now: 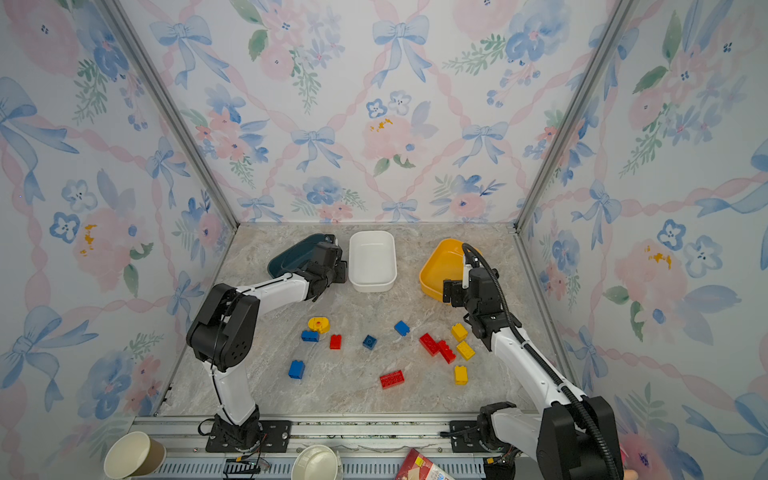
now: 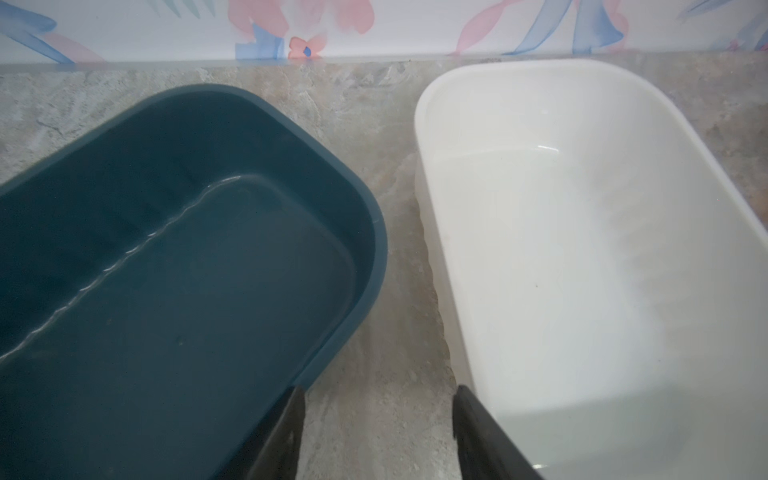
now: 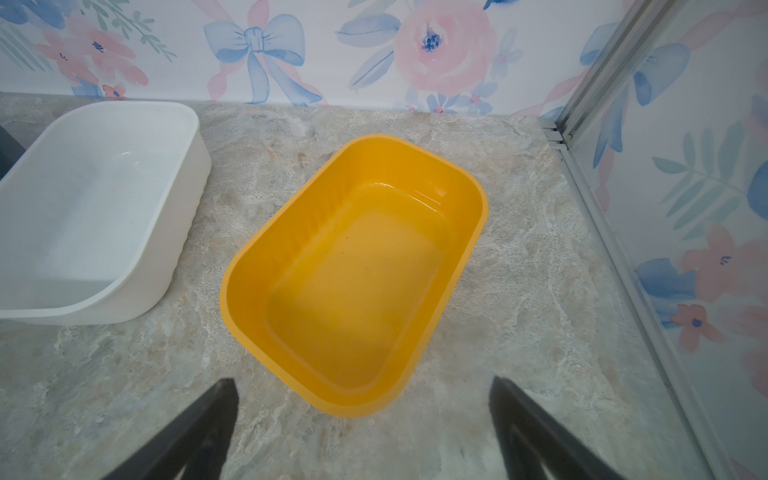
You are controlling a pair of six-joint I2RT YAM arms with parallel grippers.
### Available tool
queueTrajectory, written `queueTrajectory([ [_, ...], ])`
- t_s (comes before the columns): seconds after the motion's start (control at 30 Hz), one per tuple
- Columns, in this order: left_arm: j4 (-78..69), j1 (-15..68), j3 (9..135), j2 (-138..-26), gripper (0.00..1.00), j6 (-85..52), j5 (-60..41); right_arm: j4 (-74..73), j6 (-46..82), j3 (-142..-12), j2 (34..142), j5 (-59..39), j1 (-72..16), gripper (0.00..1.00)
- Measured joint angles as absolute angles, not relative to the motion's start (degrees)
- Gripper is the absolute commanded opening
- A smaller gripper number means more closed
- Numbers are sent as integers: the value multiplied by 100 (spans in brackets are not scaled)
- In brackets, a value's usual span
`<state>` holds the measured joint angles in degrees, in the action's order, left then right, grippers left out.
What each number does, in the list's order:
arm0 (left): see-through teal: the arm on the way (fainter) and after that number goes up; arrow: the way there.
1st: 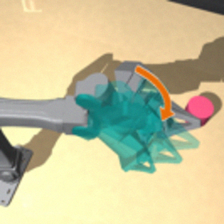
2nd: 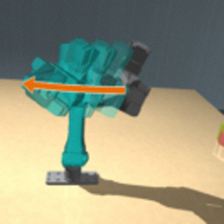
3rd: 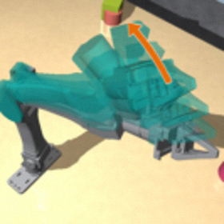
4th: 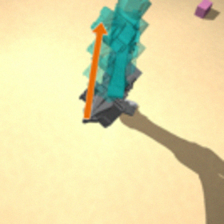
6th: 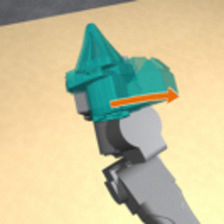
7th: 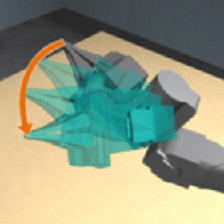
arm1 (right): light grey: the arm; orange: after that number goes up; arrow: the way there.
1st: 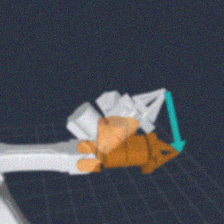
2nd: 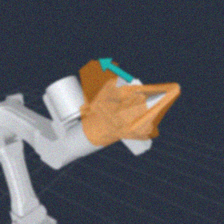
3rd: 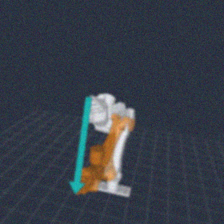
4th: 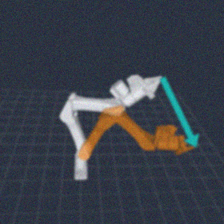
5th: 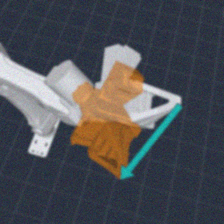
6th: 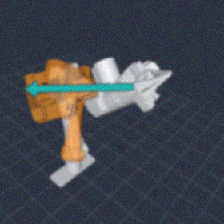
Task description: Sort the legos into containers by color
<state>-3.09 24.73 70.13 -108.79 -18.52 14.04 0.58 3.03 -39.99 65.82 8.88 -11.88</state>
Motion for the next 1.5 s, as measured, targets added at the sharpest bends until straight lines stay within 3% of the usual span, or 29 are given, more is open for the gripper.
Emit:
queueTrajectory([
  [0.23, -183, 2272, 7026, -10414, 72, -1809, 1098, 228, 303, -3999, 6545, 937, -1219, 97],
  [0.67, 438, 692, 7961, -10584, 85, -1660, 993, 309, 355, -4167, 6681, 880, -1319, 97],
  [1.0, 1135, 196, 9002, -11681, 84, -1194, 891, 567, 421, -4233, 6685, 864, -1459, 97],
  [1.5, 2040, -16, 9697, -12272, 79, -648, 499, 716, 495, -4285, 6685, 867, -1496, 97],
])
